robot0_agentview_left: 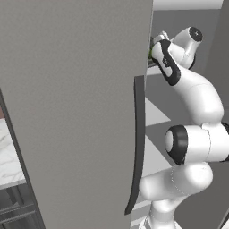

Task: Take the avocado and lime out of the freezer and place them in the tupperware container on the counter. Then put the tupperware containing the vegetables back in the freezer.

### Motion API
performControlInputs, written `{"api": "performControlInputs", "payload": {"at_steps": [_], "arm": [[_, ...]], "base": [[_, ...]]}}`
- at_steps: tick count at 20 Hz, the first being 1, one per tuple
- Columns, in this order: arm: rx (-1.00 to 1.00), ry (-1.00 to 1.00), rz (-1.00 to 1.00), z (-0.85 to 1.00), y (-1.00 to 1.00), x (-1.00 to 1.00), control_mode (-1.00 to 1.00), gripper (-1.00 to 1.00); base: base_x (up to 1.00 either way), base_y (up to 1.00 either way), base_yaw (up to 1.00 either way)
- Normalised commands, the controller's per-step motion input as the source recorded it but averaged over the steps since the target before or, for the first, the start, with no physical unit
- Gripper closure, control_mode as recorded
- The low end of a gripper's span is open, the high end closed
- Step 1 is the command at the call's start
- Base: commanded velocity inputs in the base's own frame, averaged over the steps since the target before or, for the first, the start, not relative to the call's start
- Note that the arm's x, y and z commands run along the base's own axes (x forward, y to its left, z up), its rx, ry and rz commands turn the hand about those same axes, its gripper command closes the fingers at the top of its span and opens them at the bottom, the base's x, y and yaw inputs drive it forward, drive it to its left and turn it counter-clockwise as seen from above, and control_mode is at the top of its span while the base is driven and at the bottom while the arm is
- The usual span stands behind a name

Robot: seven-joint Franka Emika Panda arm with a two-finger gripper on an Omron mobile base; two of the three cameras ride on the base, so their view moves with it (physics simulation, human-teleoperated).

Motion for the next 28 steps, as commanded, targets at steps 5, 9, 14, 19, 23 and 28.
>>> {"api": "performControlInputs", "payload": {"at_steps": [5,9,14,19,23,28], "arm": [[0.05,0.00,0.00,0.00,0.00,0.24,-1.00,-1.00],[0.08,-0.02,0.00,0.02,0.00,-0.03,-1.00,-1.00],[0.09,-0.21,0.00,0.36,-0.04,-0.87,-1.00,-1.00],[0.09,-0.27,0.00,0.57,-0.03,-1.00,-1.00,-1.00],[0.03,-0.21,0.00,0.41,0.00,-1.00,-1.00,-1.00],[0.00,-0.12,0.00,0.11,0.14,-1.00,-1.00,-1.00]], "base": [[0.00,0.00,0.00],[0.00,0.00,0.00],[0.00,0.00,0.00],[0.00,0.00,0.00],[0.00,0.00,0.00],[0.00,0.00,0.00]]}}
